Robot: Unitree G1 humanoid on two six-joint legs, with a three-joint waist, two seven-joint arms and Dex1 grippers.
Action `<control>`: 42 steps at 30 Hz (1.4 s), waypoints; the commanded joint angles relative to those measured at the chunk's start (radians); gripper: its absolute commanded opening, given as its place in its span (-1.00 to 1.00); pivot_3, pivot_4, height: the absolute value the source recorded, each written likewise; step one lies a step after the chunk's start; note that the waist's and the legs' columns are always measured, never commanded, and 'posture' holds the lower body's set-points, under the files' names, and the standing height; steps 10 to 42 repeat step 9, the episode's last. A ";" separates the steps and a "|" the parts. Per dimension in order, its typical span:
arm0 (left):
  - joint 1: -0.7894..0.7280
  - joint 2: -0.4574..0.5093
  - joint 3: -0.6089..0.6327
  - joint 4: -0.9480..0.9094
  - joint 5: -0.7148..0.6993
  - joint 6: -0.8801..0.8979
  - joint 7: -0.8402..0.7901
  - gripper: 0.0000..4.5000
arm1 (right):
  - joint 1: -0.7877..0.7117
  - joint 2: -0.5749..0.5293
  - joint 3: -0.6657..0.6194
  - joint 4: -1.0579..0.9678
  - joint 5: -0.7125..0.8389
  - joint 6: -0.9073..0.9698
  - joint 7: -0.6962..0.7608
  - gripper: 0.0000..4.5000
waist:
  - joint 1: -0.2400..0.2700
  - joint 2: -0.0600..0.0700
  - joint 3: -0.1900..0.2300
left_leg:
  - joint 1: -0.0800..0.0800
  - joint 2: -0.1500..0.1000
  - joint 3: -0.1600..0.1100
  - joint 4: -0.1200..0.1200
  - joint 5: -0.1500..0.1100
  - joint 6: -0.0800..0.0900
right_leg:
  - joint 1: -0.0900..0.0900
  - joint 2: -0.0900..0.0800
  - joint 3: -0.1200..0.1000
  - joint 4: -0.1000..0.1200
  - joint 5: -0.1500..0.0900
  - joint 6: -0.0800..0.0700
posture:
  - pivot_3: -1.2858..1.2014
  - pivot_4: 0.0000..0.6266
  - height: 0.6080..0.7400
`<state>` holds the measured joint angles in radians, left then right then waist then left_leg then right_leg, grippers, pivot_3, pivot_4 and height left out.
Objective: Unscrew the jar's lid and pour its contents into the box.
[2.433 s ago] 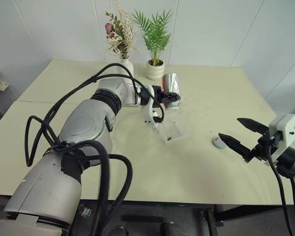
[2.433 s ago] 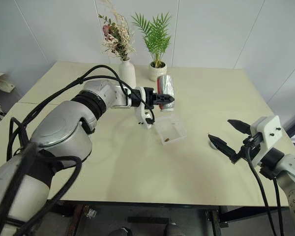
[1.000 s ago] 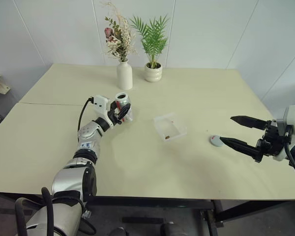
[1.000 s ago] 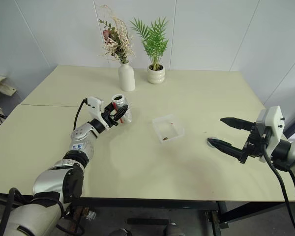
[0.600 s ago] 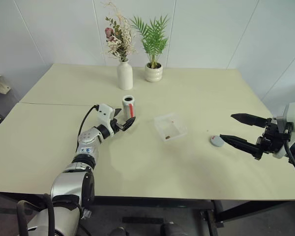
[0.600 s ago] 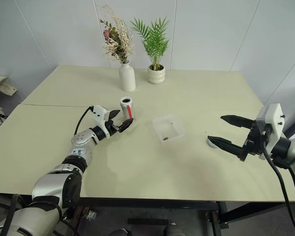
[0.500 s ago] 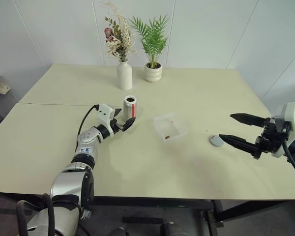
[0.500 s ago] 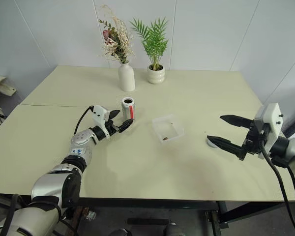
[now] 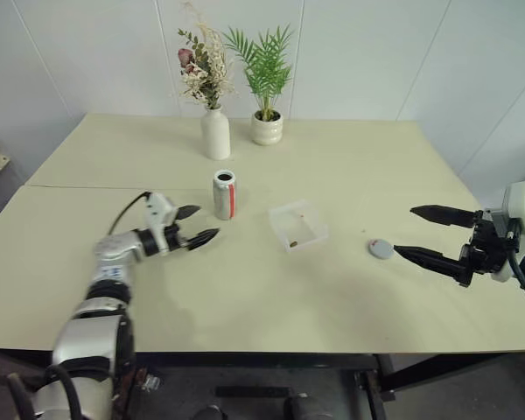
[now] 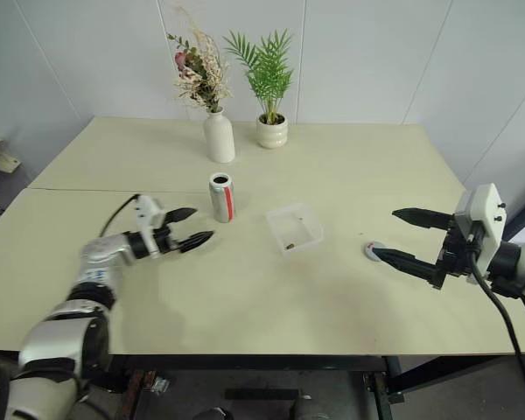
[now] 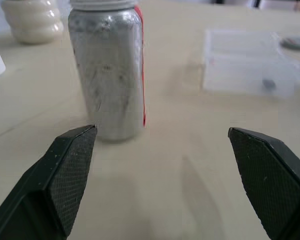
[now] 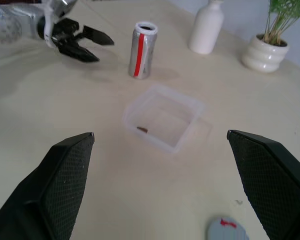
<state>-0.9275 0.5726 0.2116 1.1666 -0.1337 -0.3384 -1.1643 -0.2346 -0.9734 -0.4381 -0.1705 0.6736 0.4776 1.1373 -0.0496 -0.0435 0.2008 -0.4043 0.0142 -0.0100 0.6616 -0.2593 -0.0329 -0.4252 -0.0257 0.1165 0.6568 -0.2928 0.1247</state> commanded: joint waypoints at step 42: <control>-0.062 0.167 0.041 -0.040 -0.066 -0.034 -0.171 1.00 | -0.108 -0.017 0.035 0.111 -0.042 -0.090 0.083 1.00 | -0.001 0.000 0.000 | 0.000 0.000 -0.001 0.001 0.000 0.001 | 0.001 -0.001 -0.001 -0.001 0.000 0.000 | 0.03 -0.52 1.00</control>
